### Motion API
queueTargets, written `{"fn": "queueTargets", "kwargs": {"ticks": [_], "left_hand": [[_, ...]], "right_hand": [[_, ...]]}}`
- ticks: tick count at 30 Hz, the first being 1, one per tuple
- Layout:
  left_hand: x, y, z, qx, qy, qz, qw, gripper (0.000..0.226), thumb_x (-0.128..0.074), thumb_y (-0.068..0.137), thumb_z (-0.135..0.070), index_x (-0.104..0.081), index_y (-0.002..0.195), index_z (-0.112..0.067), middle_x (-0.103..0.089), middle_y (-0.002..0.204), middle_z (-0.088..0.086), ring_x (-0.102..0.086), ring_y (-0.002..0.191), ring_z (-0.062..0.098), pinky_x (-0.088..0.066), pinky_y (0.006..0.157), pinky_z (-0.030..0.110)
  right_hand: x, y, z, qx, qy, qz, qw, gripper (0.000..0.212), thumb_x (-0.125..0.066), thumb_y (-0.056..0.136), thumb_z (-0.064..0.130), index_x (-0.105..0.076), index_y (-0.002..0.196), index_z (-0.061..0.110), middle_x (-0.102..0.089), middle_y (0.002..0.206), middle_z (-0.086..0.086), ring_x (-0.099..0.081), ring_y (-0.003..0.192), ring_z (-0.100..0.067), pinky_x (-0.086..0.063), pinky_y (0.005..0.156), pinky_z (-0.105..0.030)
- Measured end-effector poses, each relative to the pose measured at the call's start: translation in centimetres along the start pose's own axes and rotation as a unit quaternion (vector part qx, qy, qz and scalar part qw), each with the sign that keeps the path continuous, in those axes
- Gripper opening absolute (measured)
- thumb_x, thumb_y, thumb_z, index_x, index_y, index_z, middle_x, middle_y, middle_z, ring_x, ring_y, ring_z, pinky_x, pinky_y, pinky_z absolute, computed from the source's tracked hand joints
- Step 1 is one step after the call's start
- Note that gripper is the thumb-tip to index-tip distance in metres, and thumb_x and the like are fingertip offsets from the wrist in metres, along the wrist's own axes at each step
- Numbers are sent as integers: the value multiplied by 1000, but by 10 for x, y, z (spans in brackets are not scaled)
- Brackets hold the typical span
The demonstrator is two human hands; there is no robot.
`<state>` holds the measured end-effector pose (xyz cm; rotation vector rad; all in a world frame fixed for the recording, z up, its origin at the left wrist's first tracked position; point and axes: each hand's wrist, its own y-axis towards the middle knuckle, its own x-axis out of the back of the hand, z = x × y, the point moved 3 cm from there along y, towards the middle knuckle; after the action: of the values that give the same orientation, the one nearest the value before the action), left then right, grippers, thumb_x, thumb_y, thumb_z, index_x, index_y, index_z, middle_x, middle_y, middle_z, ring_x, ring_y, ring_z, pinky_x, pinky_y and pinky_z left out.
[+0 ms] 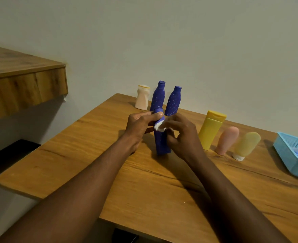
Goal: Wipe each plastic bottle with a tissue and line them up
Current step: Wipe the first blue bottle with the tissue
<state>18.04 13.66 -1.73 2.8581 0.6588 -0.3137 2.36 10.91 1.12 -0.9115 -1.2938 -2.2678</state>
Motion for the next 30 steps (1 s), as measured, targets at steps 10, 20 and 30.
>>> {"fn": "queueTargets", "kwargs": {"ticks": [10, 20, 30], "left_hand": [[-2, -5, -5, 4, 11, -22, 1000, 20, -78, 87, -33, -74, 104, -22, -79, 93, -6, -72, 93, 10, -50, 83, 32], [-4, -6, -7, 12, 2, -13, 1000, 29, -80, 84, -34, -76, 111, -22, -79, 101, -5, -72, 99, 11, -49, 85, 34], [-7, -7, -4, 1, 25, 16, 1000, 32, -77, 87, -34, -75, 116, -21, -78, 105, -4, -73, 93, 7, -52, 81, 33]], "right_hand": [[10, -8, -6, -44, -17, 33, 998, 23, -73, 83, -1, -77, 98, 15, -65, 110, -1, -64, 99, -17, -56, 84, -31], [0, -16, 10, -7, -14, 84, 996, 25, -58, 82, 36, -77, 89, 21, -62, 97, 8, -52, 94, -8, -43, 76, -25], [10, -4, 5, -31, 9, -74, 997, 24, -72, 84, -3, -75, 101, 14, -69, 109, -2, -62, 102, -12, -55, 87, -28]]}}
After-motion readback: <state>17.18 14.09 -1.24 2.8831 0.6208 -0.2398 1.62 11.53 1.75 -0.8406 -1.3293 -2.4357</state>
